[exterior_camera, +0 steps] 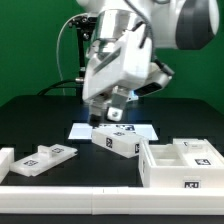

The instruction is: Assemble cabinet

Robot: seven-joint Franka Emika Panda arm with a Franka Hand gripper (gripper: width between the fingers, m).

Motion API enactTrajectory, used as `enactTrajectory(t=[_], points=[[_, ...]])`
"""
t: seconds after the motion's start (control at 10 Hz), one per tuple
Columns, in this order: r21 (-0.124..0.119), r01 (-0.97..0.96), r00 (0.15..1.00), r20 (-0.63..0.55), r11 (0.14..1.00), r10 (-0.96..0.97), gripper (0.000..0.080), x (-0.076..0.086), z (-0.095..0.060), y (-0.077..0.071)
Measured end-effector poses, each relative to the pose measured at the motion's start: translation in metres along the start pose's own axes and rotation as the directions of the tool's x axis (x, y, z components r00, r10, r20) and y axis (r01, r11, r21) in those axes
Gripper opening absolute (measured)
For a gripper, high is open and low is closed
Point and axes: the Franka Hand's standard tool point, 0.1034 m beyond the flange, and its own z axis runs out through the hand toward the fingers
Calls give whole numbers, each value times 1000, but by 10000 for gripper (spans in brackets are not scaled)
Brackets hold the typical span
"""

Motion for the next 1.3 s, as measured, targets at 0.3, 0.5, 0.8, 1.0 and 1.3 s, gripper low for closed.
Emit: enactTrajectory(t=[0.3, 0.5, 0.8, 1.0, 1.3], points=[[30, 153, 988, 25, 988, -153, 797, 18, 8, 12], [38, 272, 961, 33, 962, -273, 797, 13, 10, 12], [43, 447, 893, 42, 894, -448, 797, 15, 14, 14], [55, 525, 838, 139, 849, -527, 797, 26, 25, 24], [88, 663, 728, 152, 743, -668, 797, 22, 39, 35]])
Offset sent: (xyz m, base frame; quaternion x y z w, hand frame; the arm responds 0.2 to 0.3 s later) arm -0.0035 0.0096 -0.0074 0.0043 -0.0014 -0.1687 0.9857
